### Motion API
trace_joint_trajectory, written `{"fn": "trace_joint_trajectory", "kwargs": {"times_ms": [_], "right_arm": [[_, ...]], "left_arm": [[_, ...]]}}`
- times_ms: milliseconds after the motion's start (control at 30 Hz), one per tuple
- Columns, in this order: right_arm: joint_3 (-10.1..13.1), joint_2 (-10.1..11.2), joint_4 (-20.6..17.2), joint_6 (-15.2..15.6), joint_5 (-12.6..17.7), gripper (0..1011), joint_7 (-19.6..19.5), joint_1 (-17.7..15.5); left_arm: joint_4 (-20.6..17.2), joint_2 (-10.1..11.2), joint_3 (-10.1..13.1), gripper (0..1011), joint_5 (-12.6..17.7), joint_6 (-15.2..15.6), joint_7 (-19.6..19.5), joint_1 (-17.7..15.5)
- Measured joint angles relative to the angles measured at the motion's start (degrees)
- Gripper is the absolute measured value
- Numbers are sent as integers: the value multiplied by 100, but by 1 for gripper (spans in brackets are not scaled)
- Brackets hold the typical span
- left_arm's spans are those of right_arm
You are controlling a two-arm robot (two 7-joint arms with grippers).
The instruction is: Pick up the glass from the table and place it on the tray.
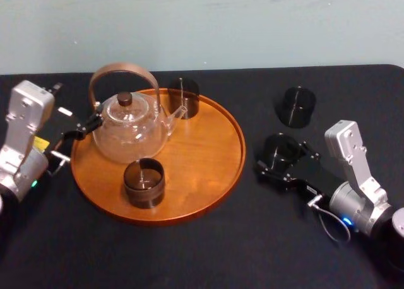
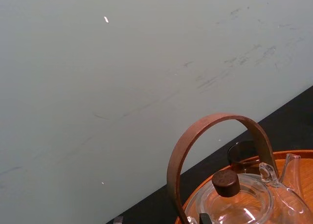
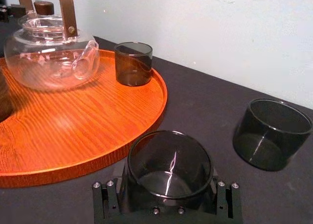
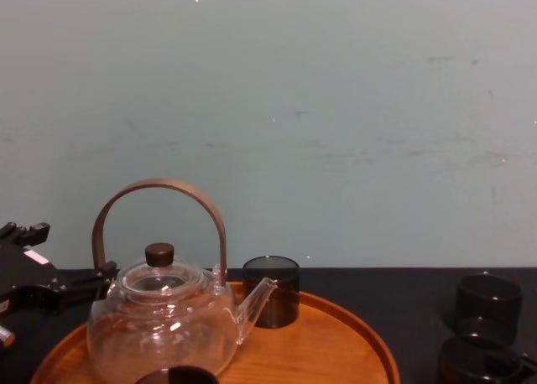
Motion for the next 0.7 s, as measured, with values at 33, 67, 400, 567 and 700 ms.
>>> {"fn": "trace_joint_trajectory", "kwargs": {"times_ms": [33,67,400,567,700], "right_arm": [[1,-14,28,-2,0,1002,13,20],[4,-43,88,-3,1,1002,41,64],[5,-44,89,-11,4,963,47,64],[3,-40,77,-14,7,903,43,57],[1,-38,73,-14,7,903,42,54]], "left_arm": [[0,0,0,1009,0,0,0,0],[0,0,0,1010,0,0,0,0],[0,0,1,1009,0,0,0,0],[0,0,0,1010,0,0,0,0],[0,0,0,1010,0,0,0,0]]}}
